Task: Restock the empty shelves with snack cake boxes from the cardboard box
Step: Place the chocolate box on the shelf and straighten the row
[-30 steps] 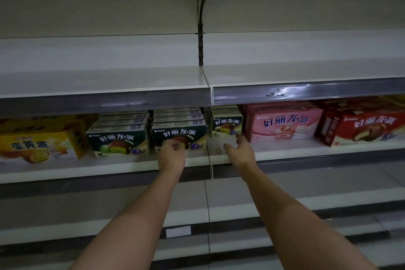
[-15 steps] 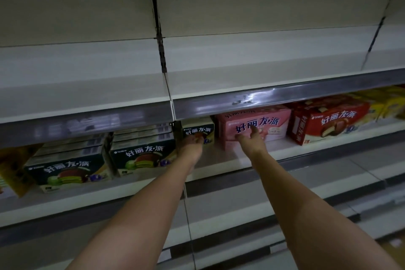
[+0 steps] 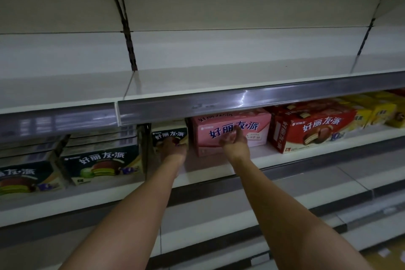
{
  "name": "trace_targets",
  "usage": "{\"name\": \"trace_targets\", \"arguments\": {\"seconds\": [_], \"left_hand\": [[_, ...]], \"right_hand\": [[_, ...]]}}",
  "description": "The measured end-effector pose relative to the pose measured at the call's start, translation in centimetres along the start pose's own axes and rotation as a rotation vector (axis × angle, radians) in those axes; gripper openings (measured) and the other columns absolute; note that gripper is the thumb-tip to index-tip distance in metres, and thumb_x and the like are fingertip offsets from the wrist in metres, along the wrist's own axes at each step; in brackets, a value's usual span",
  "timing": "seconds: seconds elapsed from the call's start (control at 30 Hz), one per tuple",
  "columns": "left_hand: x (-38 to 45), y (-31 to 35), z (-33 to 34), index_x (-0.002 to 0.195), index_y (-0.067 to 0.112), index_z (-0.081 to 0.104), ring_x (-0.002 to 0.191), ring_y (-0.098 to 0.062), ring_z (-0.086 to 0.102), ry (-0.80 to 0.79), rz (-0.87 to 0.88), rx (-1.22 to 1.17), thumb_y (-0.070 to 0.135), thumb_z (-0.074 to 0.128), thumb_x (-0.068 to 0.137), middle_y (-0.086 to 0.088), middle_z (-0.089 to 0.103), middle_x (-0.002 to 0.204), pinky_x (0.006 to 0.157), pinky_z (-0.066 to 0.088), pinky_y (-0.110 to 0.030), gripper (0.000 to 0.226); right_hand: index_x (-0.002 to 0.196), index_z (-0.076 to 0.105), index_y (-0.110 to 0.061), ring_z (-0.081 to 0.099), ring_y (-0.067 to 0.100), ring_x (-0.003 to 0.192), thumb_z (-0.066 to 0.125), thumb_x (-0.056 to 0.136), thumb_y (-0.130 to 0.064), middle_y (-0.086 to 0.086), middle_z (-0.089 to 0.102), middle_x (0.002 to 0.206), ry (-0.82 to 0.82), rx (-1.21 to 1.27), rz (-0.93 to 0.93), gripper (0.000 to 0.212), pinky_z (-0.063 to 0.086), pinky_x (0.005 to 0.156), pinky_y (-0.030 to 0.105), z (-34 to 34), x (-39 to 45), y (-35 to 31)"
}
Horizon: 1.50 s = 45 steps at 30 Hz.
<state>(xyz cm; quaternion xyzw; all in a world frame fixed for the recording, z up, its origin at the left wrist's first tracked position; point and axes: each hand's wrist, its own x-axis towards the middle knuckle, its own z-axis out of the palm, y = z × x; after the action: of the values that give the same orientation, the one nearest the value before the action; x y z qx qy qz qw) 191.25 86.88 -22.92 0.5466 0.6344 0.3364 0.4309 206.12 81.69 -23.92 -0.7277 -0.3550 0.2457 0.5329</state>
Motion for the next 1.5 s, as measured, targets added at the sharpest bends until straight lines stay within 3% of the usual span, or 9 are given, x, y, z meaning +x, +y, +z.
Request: {"name": "trace_targets", "arguments": {"seconds": [0.4,0.5,0.57,0.63,0.77,0.87,1.07,1.3,1.5], "left_hand": [[-2.6,0.3,5.6,0.121,0.015,0.058,0.092,-0.028,0.063,-0.072,0.020,-0.146,0.019,0.056,0.095,-0.007,0.065,0.109,0.077,0.054,-0.037,0.026],[-2.7,0.3,6.4,0.118,0.015,0.057,0.094,-0.028,0.059,-0.023,-0.003,-0.246,0.022,0.054,0.096,-0.011,0.063,0.111,0.093,0.051,-0.043,0.023],[-2.9,0.8,6.7,0.121,0.014,0.059,0.106,-0.029,0.057,-0.011,-0.006,-0.268,0.023,0.057,0.094,-0.011,0.062,0.118,0.098,0.047,-0.041,0.029],[-3.0,1.3,6.9,0.125,0.013,0.057,0.112,-0.029,0.055,-0.016,-0.020,-0.311,0.025,0.060,0.092,-0.011,0.061,0.119,0.099,0.045,-0.039,0.035],[-3.0,1.9,7.4,0.131,0.018,0.050,0.119,-0.031,0.053,-0.023,-0.058,-0.410,0.032,0.065,0.087,-0.010,0.058,0.126,0.104,0.042,-0.044,0.049],[-3.4,2.1,8.4,0.135,0.015,0.046,0.114,-0.029,0.054,0.046,-0.101,-0.402,0.031,0.063,0.090,-0.010,0.057,0.127,0.102,0.042,-0.040,0.050],[-6.8,4.3,11.6,0.115,0.006,0.046,0.091,-0.028,0.057,0.368,-0.094,-0.207,0.020,0.054,0.095,-0.011,0.058,0.104,0.082,0.049,-0.036,0.025],[-9.5,6.2,17.9,0.099,0.011,0.059,0.095,-0.028,0.059,0.027,0.061,-0.180,0.013,0.055,0.094,-0.010,0.062,0.104,0.091,0.048,-0.036,0.006],[-11.0,8.9,20.7,0.139,0.016,0.042,0.097,-0.027,0.065,-0.247,0.062,-0.236,0.016,0.053,0.097,-0.007,0.059,0.118,0.086,0.055,-0.042,0.044]], "right_hand": [[0.111,0.040,-0.023,0.054,0.018,0.098,0.058,0.091,-0.010,0.002,0.055,0.103,-0.101,0.111,-0.034,0.030,0.043,0.093,0.029,-5.1,0.7,1.6],[0.100,0.049,-0.018,0.053,0.016,0.085,0.067,0.079,0.003,0.000,0.052,0.090,-0.228,0.003,-0.146,0.035,0.043,0.095,0.027,-5.5,1.9,2.6],[0.079,0.053,-0.012,0.047,0.015,0.073,0.073,0.061,-0.008,0.005,0.049,0.079,-0.196,0.621,0.108,0.027,0.040,0.092,0.023,-4.7,3.1,2.9],[0.071,0.049,-0.012,0.042,0.013,0.067,0.065,0.065,-0.016,0.003,0.045,0.073,-0.163,0.830,0.163,0.018,0.038,0.078,0.023,-4.2,3.5,3.2],[0.063,0.059,-0.013,0.044,0.015,0.071,0.051,0.084,-0.009,0.002,0.044,0.077,-0.096,0.483,0.059,0.023,0.039,0.080,0.032,-5.0,2.4,1.9],[0.094,0.062,-0.018,0.054,0.016,0.084,0.051,0.097,-0.025,-0.002,0.058,0.088,-0.052,-0.176,-0.191,0.013,0.046,0.081,0.032,-7.6,1.4,1.8],[0.088,0.058,-0.012,0.050,0.019,0.071,0.050,0.093,-0.025,0.000,0.056,0.079,0.391,-0.109,-0.217,0.016,0.030,0.061,0.026,-14.0,2.1,2.4],[0.122,0.049,-0.011,0.060,0.030,0.103,0.055,0.090,-0.028,0.012,0.059,0.117,0.401,0.162,0.067,0.036,0.049,0.089,0.040,-18.9,5.2,5.2],[0.139,0.036,-0.013,0.053,0.034,0.116,0.057,0.090,-0.030,0.015,0.050,0.131,0.212,0.177,0.132,0.056,0.043,0.101,0.045,-18.9,6.7,5.0]]}}
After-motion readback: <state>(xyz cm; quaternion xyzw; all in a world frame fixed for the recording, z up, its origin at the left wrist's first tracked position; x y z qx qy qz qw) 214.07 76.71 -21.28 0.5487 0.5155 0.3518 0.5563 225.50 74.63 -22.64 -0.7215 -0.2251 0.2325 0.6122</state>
